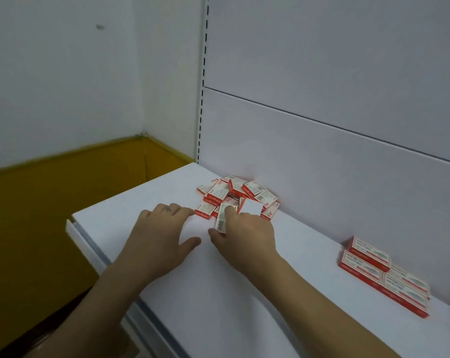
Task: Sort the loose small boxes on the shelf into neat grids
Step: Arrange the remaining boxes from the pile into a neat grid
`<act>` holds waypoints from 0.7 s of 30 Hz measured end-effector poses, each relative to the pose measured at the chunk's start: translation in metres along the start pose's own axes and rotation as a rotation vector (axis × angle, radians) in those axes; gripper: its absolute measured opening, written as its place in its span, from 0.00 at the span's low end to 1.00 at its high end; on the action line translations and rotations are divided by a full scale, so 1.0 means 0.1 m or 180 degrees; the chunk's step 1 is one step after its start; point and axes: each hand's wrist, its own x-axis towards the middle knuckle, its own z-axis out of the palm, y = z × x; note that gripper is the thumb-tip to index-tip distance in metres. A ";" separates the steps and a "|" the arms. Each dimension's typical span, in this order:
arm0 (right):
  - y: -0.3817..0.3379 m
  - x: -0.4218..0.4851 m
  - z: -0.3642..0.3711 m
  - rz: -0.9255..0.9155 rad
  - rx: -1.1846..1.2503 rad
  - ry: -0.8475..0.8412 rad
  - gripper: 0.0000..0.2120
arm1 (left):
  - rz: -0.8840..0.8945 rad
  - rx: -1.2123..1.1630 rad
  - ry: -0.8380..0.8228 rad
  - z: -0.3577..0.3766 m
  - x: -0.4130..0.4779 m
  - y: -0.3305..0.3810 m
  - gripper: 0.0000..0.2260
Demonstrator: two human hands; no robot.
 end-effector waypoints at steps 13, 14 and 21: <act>-0.06 -0.03 0.13 0.0520 0.0084 -0.0015 0.16 | 0.0356 -0.0154 -0.0071 0.02 0.05 -0.03 0.25; -0.03 -0.06 0.12 0.0552 0.0170 -0.0040 0.16 | 0.0402 -0.0172 -0.0073 0.02 0.06 -0.02 0.25; 0.11 -0.28 0.03 0.0714 0.0686 -0.0091 0.21 | 0.0887 -0.0186 -0.0030 0.08 0.16 0.07 0.28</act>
